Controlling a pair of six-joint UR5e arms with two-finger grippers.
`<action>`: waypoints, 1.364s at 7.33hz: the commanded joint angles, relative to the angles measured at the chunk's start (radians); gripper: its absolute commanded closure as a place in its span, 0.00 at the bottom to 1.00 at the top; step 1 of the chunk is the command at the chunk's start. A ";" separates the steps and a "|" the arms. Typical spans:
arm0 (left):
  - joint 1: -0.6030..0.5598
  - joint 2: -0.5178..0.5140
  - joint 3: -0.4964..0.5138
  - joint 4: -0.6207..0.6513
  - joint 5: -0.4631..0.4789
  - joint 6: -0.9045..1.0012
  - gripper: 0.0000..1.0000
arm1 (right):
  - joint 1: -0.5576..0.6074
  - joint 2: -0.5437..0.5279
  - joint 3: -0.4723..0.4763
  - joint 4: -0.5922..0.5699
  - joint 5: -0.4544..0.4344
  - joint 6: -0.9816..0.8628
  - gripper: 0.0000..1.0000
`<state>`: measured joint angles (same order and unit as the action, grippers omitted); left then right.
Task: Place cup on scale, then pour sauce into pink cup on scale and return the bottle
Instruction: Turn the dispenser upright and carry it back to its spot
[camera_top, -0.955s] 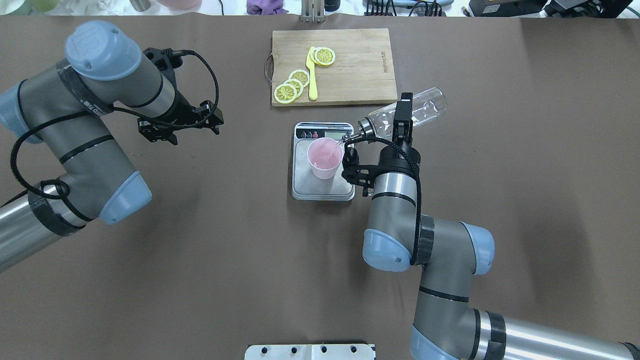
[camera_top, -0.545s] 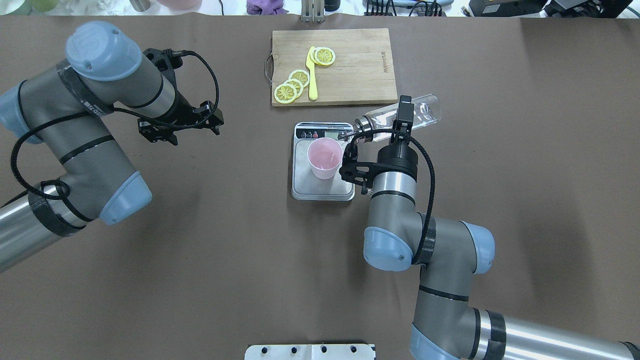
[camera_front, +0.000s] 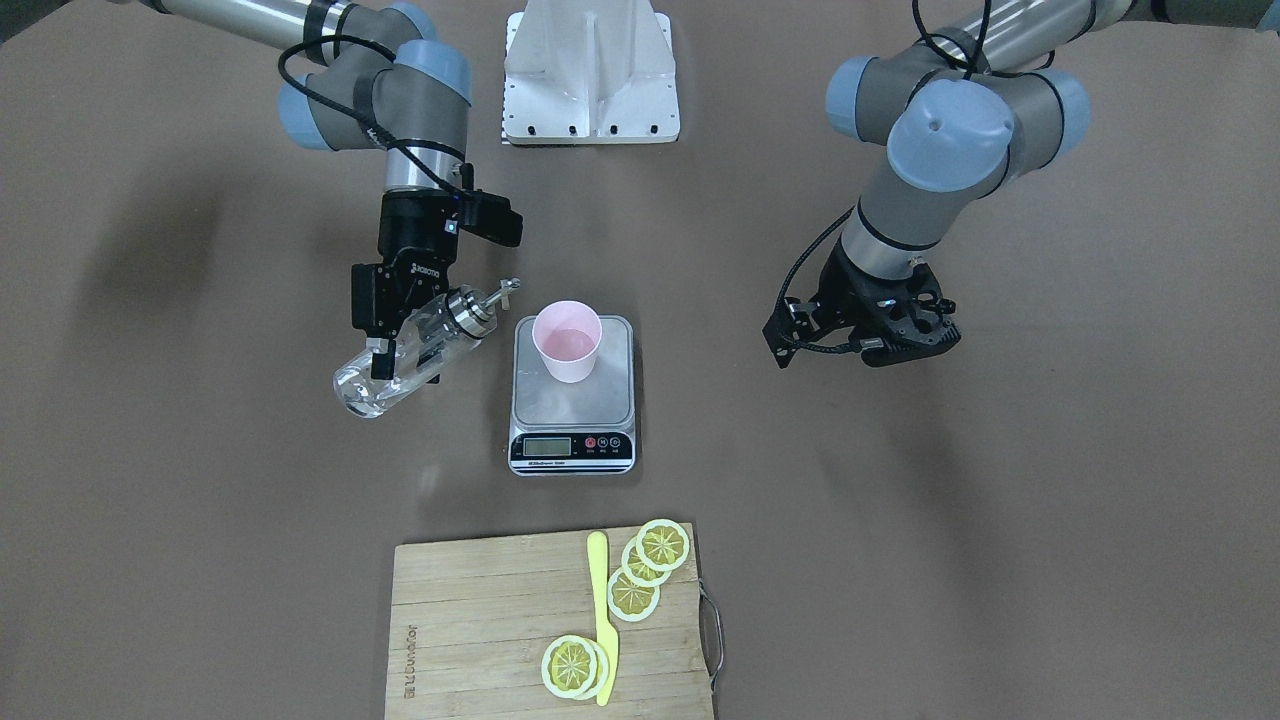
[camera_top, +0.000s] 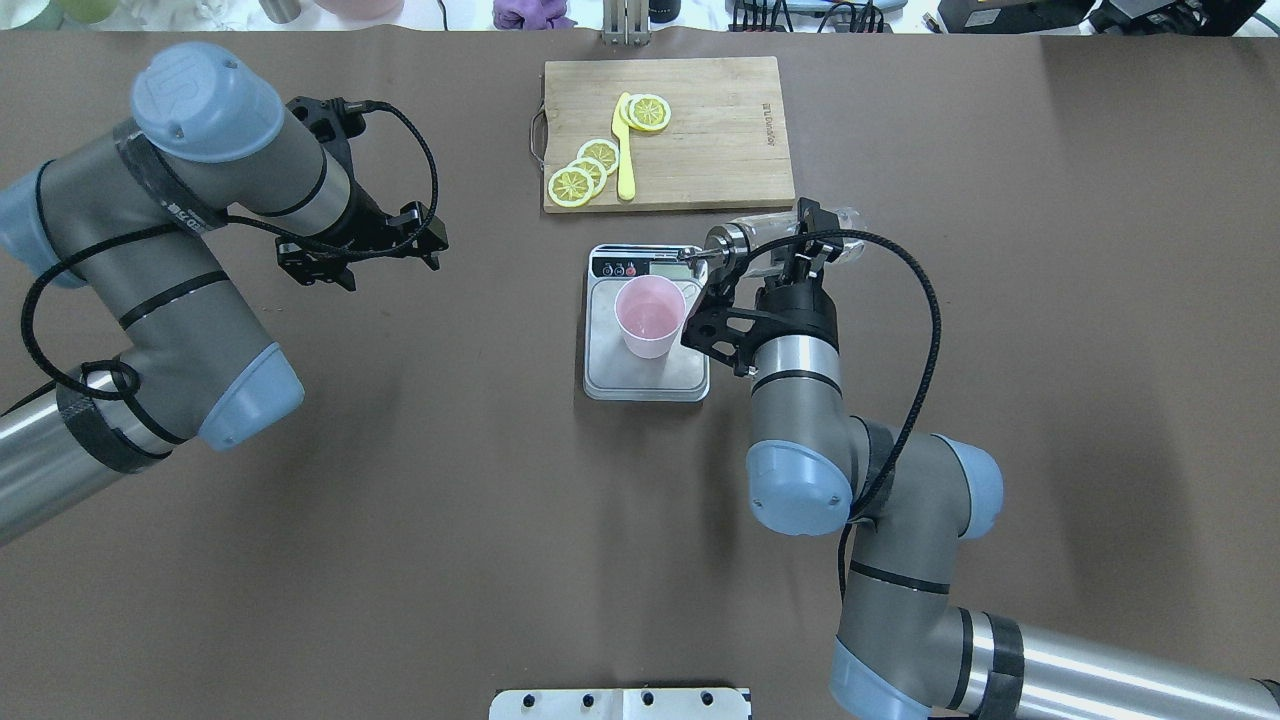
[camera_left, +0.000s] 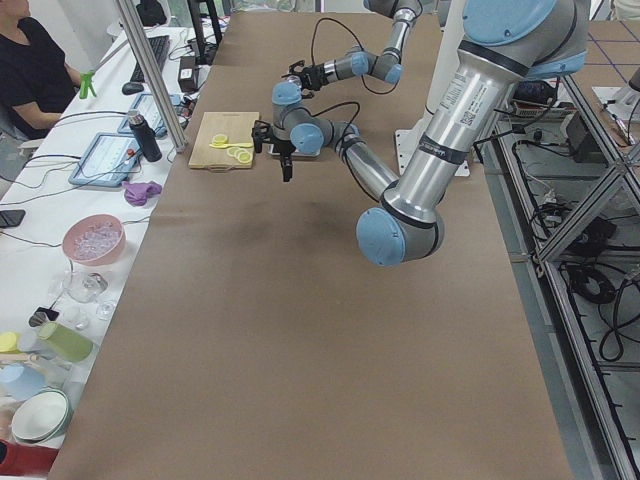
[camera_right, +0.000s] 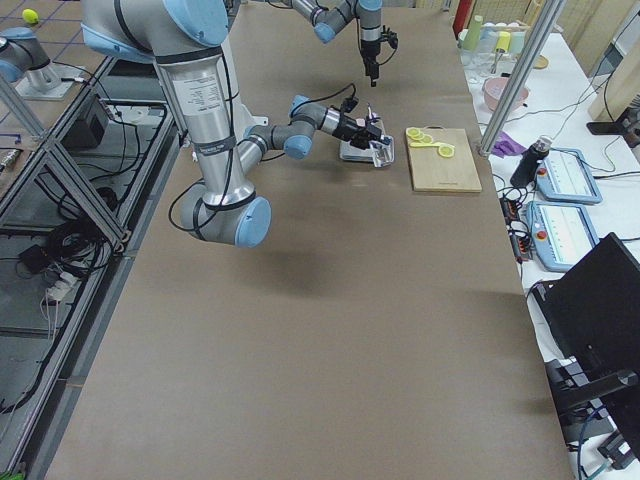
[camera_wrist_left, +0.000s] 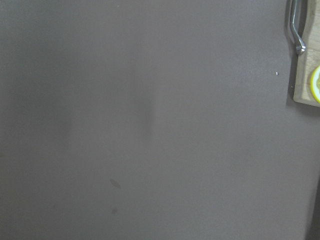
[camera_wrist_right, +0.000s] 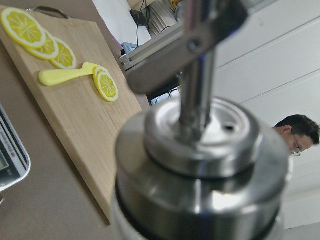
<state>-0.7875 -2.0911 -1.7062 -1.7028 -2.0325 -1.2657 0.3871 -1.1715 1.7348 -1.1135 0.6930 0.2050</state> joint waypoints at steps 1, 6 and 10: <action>0.001 -0.004 -0.003 0.002 0.000 -0.006 0.02 | 0.071 -0.112 0.072 0.120 0.135 0.127 1.00; 0.002 -0.014 -0.009 0.003 0.002 -0.024 0.02 | 0.209 -0.212 0.034 0.297 0.394 0.588 1.00; 0.004 -0.014 -0.004 0.003 0.002 -0.023 0.02 | 0.268 -0.205 -0.049 0.299 0.527 0.711 1.00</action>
<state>-0.7840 -2.1046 -1.7115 -1.6986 -2.0310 -1.2901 0.6504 -1.3784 1.7197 -0.8155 1.2012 0.8940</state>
